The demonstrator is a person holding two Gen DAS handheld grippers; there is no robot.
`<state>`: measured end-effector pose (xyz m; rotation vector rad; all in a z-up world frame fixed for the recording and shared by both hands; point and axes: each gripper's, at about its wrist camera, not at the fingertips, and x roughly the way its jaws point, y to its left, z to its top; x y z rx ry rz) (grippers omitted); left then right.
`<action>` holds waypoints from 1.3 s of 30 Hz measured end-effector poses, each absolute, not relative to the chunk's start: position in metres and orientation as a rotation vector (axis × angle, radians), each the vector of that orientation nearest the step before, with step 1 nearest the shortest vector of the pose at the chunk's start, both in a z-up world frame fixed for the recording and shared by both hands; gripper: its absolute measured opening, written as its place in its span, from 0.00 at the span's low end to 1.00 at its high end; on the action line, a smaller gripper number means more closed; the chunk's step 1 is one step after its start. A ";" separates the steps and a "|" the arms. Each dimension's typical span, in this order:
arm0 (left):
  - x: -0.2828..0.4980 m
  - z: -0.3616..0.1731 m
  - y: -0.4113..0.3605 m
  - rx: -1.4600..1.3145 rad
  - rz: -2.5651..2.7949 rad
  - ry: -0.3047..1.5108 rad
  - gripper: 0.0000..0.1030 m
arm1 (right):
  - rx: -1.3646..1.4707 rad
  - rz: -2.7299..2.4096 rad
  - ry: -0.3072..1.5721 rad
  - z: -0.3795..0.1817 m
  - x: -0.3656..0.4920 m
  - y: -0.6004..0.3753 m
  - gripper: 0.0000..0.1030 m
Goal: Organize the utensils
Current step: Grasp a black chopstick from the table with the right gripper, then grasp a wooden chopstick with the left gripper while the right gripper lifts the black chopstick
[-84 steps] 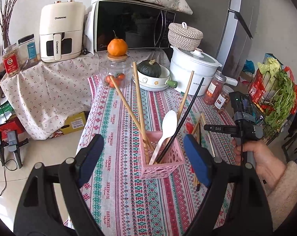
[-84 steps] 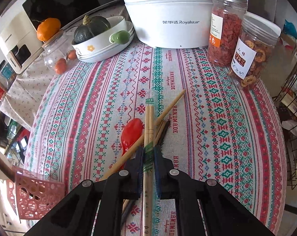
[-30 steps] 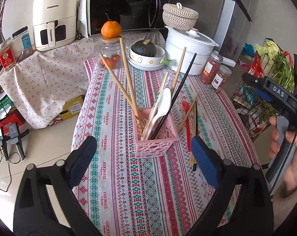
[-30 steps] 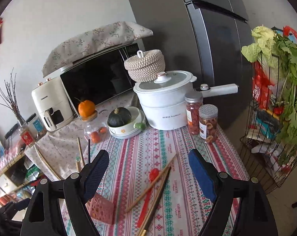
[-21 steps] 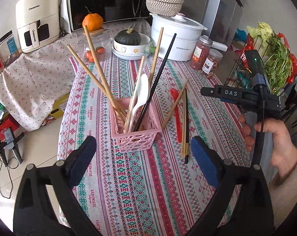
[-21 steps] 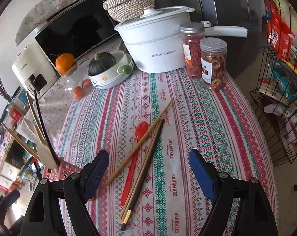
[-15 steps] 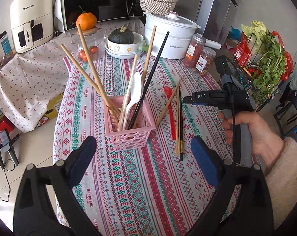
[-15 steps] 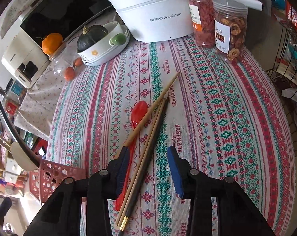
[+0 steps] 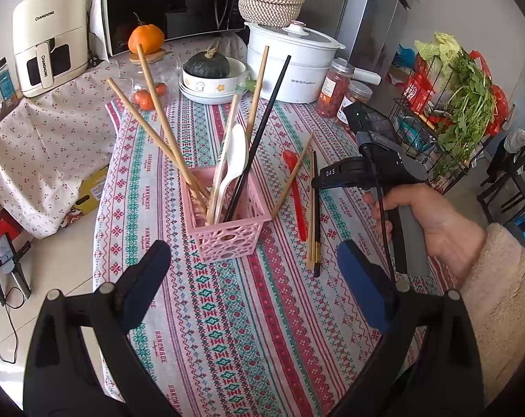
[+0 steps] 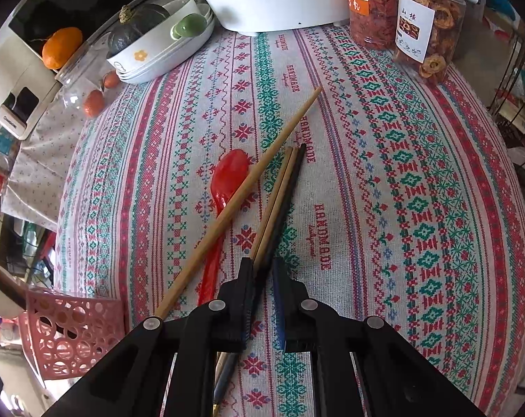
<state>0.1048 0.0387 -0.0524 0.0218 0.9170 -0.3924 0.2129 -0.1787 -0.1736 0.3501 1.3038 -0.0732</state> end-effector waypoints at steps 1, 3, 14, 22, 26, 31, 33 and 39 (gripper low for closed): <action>0.104 -0.052 0.039 0.022 -0.393 0.916 0.94 | 0.351 -0.081 1.309 -0.173 0.212 -0.180 0.11; 0.104 -0.052 0.040 0.022 -0.395 0.915 0.94 | 0.357 -0.091 1.318 -0.173 0.210 -0.184 0.11; 0.103 -0.053 0.037 0.028 -0.405 0.917 0.94 | 0.283 -0.130 1.341 -0.173 0.210 -0.186 0.10; 0.089 -0.052 -0.012 0.154 -0.485 0.919 0.84 | 0.335 -0.114 1.348 -0.174 0.189 -0.211 0.05; 0.093 -0.067 -0.074 0.266 -0.559 0.972 0.63 | 0.413 -0.139 1.330 -0.165 0.167 -0.246 0.05; 0.149 -0.081 -0.146 0.279 -0.507 1.030 0.55 | 0.513 -0.142 1.270 -0.143 0.140 -0.288 0.05; 0.182 -0.091 -0.168 0.284 -0.453 1.049 0.50 | 0.550 -0.145 1.245 -0.135 0.132 -0.303 0.06; 0.270 -0.136 -0.197 0.356 -0.333 1.089 0.29 | 0.592 -0.113 1.230 -0.128 0.123 -0.321 0.06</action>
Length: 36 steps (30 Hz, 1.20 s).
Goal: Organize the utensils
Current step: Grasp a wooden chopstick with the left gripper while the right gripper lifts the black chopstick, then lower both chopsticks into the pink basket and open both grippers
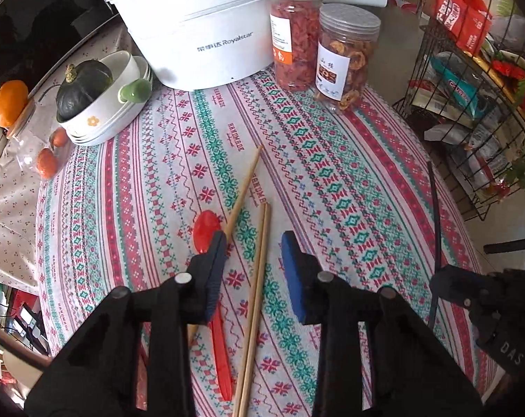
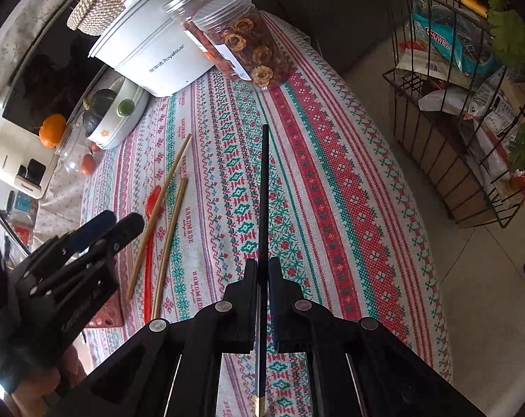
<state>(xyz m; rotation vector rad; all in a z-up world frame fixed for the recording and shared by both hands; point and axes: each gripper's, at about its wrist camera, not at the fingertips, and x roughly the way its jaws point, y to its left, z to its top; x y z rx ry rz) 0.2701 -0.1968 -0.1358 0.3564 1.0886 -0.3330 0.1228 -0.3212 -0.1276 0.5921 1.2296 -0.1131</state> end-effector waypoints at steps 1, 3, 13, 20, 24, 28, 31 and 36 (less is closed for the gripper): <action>0.280 -0.142 -0.196 0.354 -0.326 1.098 0.28 | 0.592 -0.106 1.231 -0.129 0.124 -0.321 0.06; 0.295 -0.154 -0.196 0.351 -0.320 1.122 0.25 | 0.594 -0.097 1.231 -0.128 0.127 -0.322 0.06; 0.312 -0.175 -0.189 0.320 -0.299 1.186 0.07 | 0.623 -0.078 1.244 -0.144 0.142 -0.322 0.06; 0.248 -0.123 -0.162 0.186 -0.390 1.048 0.07 | 0.622 0.002 1.152 -0.123 0.131 -0.313 0.06; 0.205 -0.083 -0.142 0.139 -0.441 0.944 0.07 | 0.570 0.041 1.074 -0.099 0.116 -0.302 0.06; 0.168 -0.046 -0.118 0.126 -0.491 0.818 0.07 | 0.522 0.079 0.997 -0.073 0.100 -0.286 0.06; 0.151 -0.021 -0.095 0.103 -0.513 0.733 0.07 | 0.486 0.100 0.937 -0.053 0.091 -0.271 0.05; 0.117 0.020 -0.052 0.051 -0.503 0.592 0.07 | 0.398 0.131 0.847 -0.020 0.080 -0.245 0.05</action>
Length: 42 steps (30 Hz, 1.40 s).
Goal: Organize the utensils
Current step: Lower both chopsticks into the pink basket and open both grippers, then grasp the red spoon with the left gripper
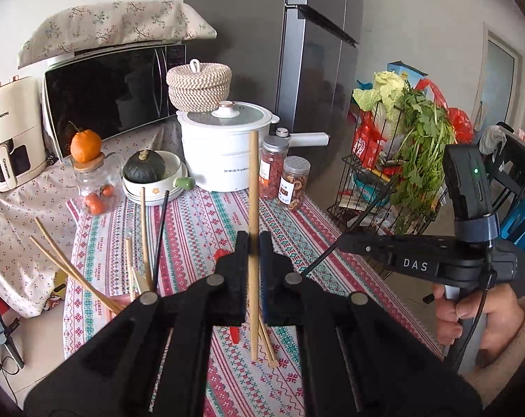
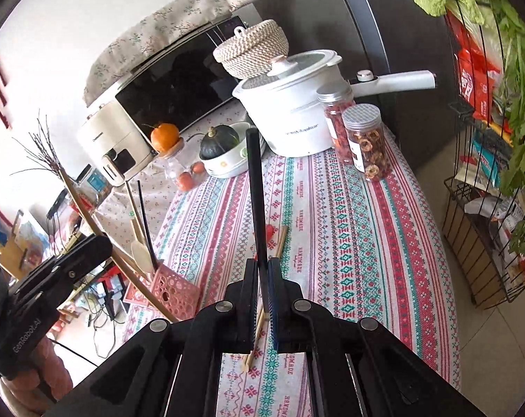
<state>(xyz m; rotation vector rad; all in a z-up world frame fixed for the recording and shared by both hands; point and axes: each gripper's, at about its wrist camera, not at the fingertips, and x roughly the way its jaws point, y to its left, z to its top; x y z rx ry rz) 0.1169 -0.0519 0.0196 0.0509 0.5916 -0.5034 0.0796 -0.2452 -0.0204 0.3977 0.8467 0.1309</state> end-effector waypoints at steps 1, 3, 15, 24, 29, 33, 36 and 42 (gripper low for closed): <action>0.112 0.025 -0.042 0.039 -0.498 0.566 0.07 | 0.382 0.135 0.833 -0.015 0.079 -0.241 0.05; 0.103 0.035 -0.025 0.014 -0.475 0.513 0.07 | 0.354 0.147 0.810 -0.003 0.078 -0.233 0.05; 0.119 0.027 0.050 -0.056 -0.265 0.386 0.07 | 0.275 0.272 0.720 0.052 0.082 -0.174 0.05; 0.147 -0.006 0.062 -0.085 -0.238 0.473 0.07 | 0.302 0.374 0.656 0.061 0.098 -0.134 0.05; 0.161 -0.020 0.063 -0.104 -0.229 0.547 0.07 | 0.313 0.409 0.679 0.045 0.115 -0.106 0.05; 0.165 -0.026 0.067 -0.129 -0.226 0.588 0.09 | 0.296 0.414 0.728 0.029 0.128 -0.089 0.05; 0.164 -0.027 0.067 -0.122 -0.224 0.600 0.23 | 0.287 0.410 0.768 0.017 0.136 -0.082 0.05; 0.158 -0.024 0.070 -0.138 -0.227 0.613 0.50 | 0.296 0.406 0.842 -0.005 0.150 -0.079 0.07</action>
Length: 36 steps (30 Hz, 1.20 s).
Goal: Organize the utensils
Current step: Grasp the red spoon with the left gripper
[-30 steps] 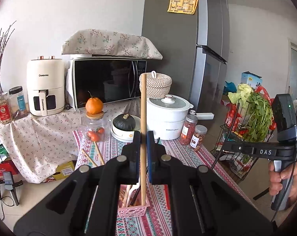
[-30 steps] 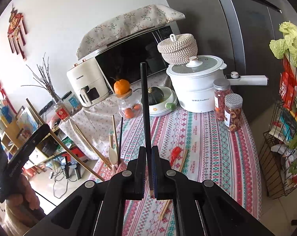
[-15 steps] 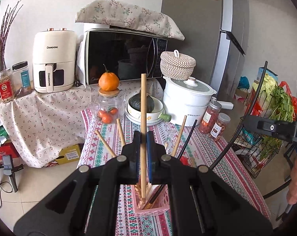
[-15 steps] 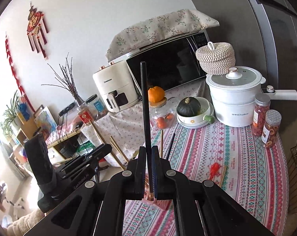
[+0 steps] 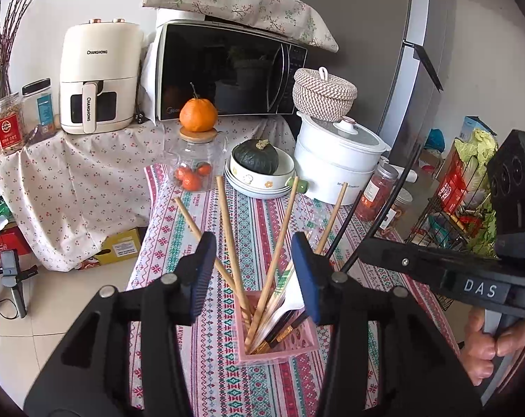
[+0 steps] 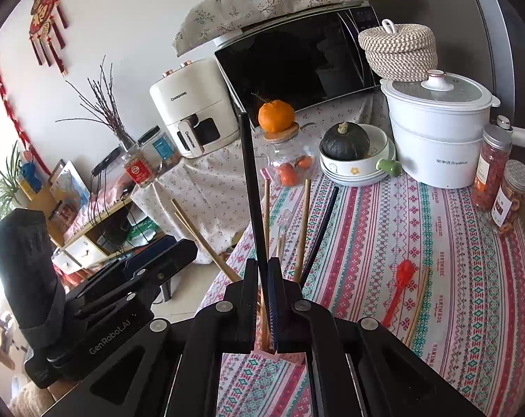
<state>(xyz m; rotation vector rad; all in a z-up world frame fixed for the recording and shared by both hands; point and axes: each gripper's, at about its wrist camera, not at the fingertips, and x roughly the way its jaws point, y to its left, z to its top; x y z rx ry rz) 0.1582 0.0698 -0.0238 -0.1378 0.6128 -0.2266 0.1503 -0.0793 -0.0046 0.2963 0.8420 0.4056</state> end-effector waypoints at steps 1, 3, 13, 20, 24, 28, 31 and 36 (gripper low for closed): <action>0.158 -0.024 0.070 -0.141 -0.228 0.622 0.52 | 0.311 0.412 0.852 -0.008 0.152 -0.080 0.08; 0.156 -0.025 0.069 -0.140 -0.228 0.638 0.63 | 0.346 0.416 0.867 -0.012 0.154 -0.085 0.15; 0.136 -0.023 0.037 -0.079 -0.272 0.743 0.87 | 0.421 0.296 0.811 0.011 0.124 -0.173 0.66; 0.127 -0.027 -0.033 0.044 -0.381 0.781 0.93 | 0.419 0.089 0.908 -0.015 0.108 -0.243 0.74; 0.140 -0.046 -0.077 0.107 -0.385 0.866 0.93 | 0.407 0.019 0.971 -0.033 0.103 -0.267 0.76; 0.172 -0.073 -0.116 0.087 -0.345 0.973 0.93 | 0.431 -0.046 1.028 -0.050 0.100 -0.290 0.77; 0.206 -0.096 -0.138 0.108 -0.278 1.017 0.93 | 0.408 -0.116 1.067 -0.062 0.099 -0.303 0.77; 0.266 -0.138 -0.148 0.117 -0.176 1.114 0.67 | 0.444 -0.142 1.120 -0.082 0.099 -0.319 0.77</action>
